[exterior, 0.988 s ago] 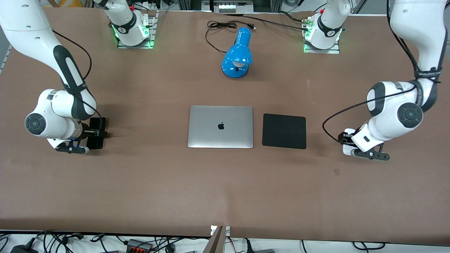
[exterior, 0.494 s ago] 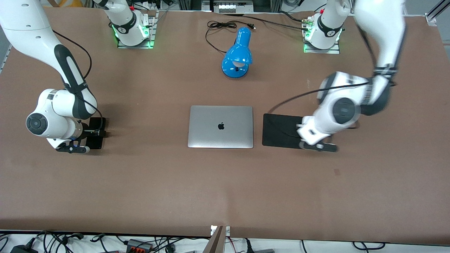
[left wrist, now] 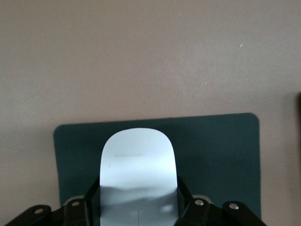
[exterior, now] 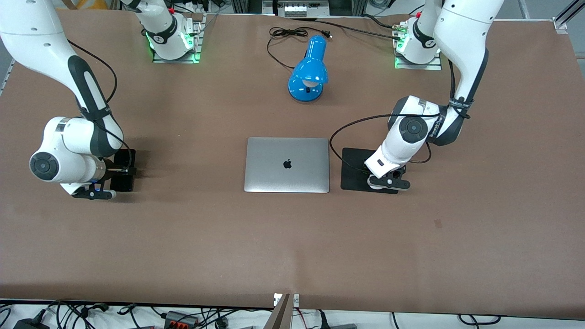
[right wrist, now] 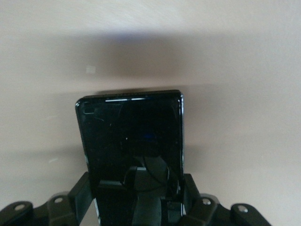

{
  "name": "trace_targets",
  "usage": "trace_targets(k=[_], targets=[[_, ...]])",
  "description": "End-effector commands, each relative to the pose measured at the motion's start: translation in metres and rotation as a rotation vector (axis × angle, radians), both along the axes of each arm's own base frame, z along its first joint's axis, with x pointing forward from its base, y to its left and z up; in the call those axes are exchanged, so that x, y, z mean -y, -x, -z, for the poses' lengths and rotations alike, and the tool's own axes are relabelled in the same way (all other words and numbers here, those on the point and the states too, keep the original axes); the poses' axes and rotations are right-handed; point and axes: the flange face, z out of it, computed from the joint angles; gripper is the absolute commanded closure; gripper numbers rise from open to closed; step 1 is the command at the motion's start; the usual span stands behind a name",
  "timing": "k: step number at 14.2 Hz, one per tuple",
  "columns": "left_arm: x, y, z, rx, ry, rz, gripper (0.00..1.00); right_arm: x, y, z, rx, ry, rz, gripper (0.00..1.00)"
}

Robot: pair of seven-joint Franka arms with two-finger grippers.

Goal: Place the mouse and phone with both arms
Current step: 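Carry the mouse onto the black pad with the left gripper, then release the mouse on the pad while the right gripper carries the phone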

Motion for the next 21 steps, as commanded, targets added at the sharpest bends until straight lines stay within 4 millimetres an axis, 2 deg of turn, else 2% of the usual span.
trace_targets(k=[1, 3, 4, 5, 6, 7, 9, 10, 12, 15, 18, 19, 21], targets=[[0.008, 0.004, 0.006, 0.023, 0.003, -0.012, 0.77, -0.058, -0.022, -0.052, -0.01, -0.034, -0.006, 0.87], [0.007, 0.008, 0.017, 0.047, 0.018, -0.019, 0.75, -0.103, -0.027, -0.056, 0.027, -0.048, -0.008, 0.87], [0.006, 0.011, 0.02, 0.045, 0.019, -0.032, 0.67, -0.133, -0.028, -0.054, 0.05, -0.051, 0.013, 0.87], [0.005, 0.013, 0.021, 0.043, 0.019, -0.05, 0.45, -0.17, -0.026, -0.051, 0.068, -0.048, 0.029, 0.85], [0.006, 0.011, 0.018, 0.054, 0.025, -0.057, 0.15, -0.197, -0.022, -0.045, 0.073, -0.038, 0.042, 0.85], [0.006, 0.009, 0.017, 0.066, 0.031, -0.058, 0.0, -0.216, -0.019, -0.042, 0.086, -0.033, 0.059, 0.85], [0.005, 0.005, 0.006, 0.085, 0.037, -0.06, 0.0, -0.253, -0.01, -0.032, 0.089, -0.026, 0.058, 0.85], [0.001, 0.0, -0.005, 0.101, 0.042, -0.066, 0.0, -0.27, -0.005, -0.027, 0.088, -0.024, 0.044, 0.85], [-0.013, -0.011, -0.039, 0.154, 0.05, -0.087, 0.0, -0.291, 0.004, -0.018, 0.077, -0.024, 0.015, 0.85], [-0.054, -0.038, -0.107, 0.145, 0.009, -0.049, 0.0, -0.316, 0.011, -0.01, 0.075, -0.082, 0.031, 0.85], [-0.081, -0.058, -0.166, 0.044, -0.045, 0.029, 0.0, -0.321, 0.012, 0.009, 0.087, -0.087, 0.032, 0.85], [-0.085, -0.063, -0.19, 0.01, -0.057, 0.047, 0.0, -0.323, 0.014, 0.012, 0.084, -0.085, 0.037, 0.85], [-0.11, -0.076, -0.247, -0.057, -0.076, 0.058, 0.0, -0.329, 0.017, 0.018, 0.079, -0.083, 0.031, 0.85]])
